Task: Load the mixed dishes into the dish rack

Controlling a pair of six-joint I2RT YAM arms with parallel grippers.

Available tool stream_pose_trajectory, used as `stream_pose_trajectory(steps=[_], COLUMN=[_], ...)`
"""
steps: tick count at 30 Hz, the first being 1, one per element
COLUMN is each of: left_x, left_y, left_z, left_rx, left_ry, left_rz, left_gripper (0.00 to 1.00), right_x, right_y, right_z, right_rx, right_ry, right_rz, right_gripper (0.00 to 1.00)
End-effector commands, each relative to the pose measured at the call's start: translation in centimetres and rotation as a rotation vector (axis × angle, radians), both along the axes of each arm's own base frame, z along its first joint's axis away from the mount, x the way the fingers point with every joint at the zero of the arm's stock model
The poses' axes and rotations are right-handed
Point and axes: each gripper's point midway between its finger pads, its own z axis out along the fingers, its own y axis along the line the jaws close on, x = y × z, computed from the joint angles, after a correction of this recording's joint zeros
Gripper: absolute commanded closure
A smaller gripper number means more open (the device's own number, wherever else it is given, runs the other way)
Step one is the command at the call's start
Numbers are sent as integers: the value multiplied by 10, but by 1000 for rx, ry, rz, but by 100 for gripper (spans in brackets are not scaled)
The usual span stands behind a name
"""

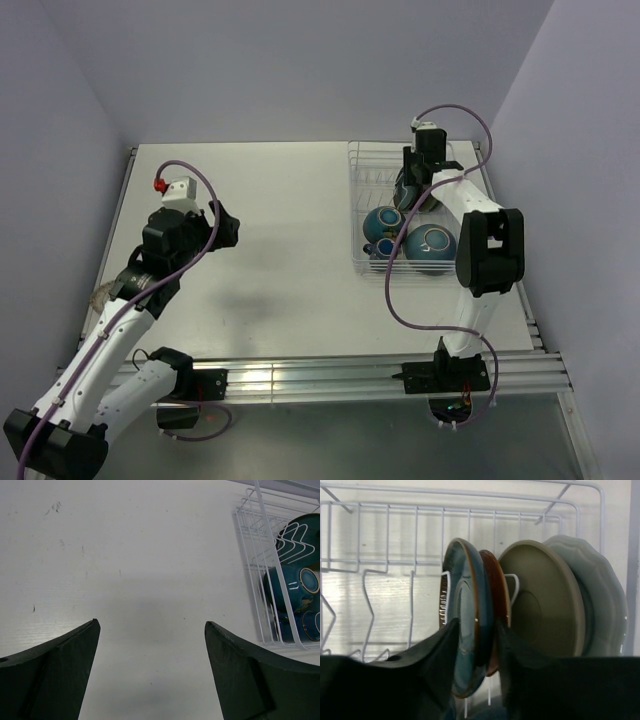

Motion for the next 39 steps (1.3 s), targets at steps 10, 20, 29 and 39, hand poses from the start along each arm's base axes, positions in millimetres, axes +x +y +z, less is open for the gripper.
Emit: stream_pose_trajectory(steps=[10,20,29,39], left_x=[7,19,14,-46], left_y=[7,34,91,162], left_z=[-2,-27,-94,-176], left_rx=[11,-24,-346,-457], left_ry=[-7,78,359,535], left_rz=[51,236,675,1256], left_gripper=[8,13,20,21], right_x=[-3,-59,-157,-183], right_y=[1,28,131,158], right_z=[77,145,126,112], right_rx=[4,59,400,503], right_ry=[-179,-269,-143,-107], right_rz=[19,227,819,972], right_gripper=[38,27,28,28])
